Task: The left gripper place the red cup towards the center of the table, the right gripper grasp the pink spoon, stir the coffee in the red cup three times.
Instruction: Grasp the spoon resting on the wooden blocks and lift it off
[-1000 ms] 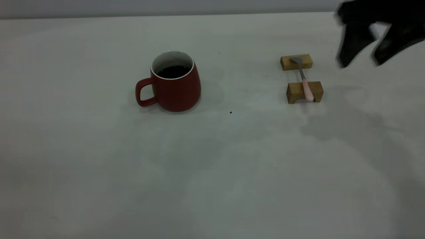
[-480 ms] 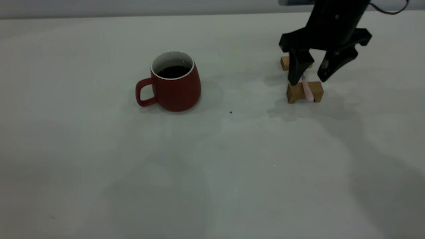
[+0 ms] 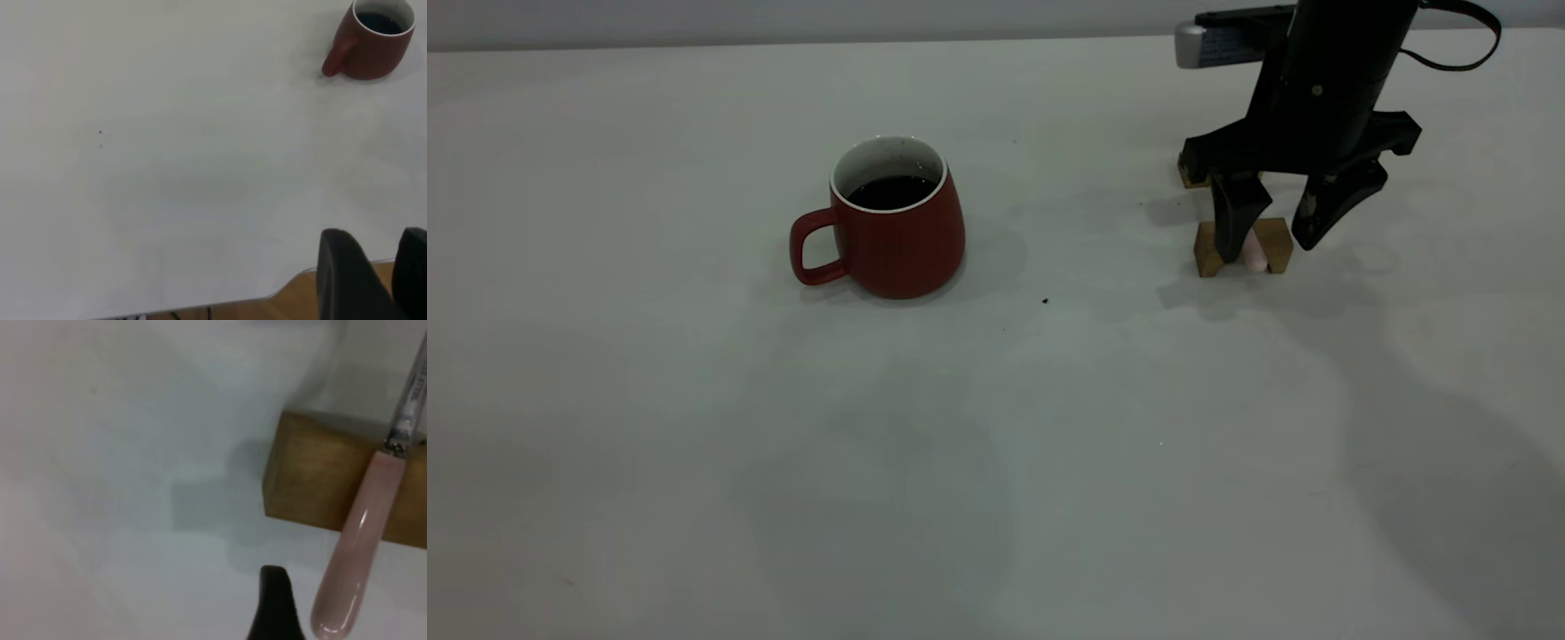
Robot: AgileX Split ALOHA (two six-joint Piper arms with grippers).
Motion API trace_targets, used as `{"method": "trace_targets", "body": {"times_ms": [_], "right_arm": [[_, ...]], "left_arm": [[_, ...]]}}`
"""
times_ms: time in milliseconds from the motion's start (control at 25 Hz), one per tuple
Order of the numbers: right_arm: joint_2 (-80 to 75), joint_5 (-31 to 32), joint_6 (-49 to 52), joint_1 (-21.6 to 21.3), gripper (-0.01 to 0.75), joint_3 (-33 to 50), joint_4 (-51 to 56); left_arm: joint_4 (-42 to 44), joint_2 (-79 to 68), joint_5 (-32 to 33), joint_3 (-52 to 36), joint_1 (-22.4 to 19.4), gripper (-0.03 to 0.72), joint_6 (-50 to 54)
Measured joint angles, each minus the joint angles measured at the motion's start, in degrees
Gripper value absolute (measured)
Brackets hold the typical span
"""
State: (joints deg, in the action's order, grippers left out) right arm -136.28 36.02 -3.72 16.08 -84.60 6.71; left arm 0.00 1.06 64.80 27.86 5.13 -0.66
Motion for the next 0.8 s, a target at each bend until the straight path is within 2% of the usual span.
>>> {"method": "trace_targets", "body": {"times_ms": [320,480,600,800], "right_arm": [[-1.59,-0.89,0.62,0.0,0.616,-0.08,-0.47],[-1.88,-0.96,0.73,0.0,0.576,-0.28,-0.73],[-2.06,-1.01,1.66,0.0,0.486,-0.51,-1.62],[-2.24,-1.25,3.72,0.0,0.228,-0.57,-4.72]], "left_arm": [[0.0,0.0,0.0,0.0,0.0,0.247,0.0],[0.0,0.05,0.0,0.0,0.0,0.247,0.0],[0.0,0.05,0.0,0.0,0.0,0.247,0.0],[0.0,0.05,0.0,0.0,0.0,0.247,0.0]]}}
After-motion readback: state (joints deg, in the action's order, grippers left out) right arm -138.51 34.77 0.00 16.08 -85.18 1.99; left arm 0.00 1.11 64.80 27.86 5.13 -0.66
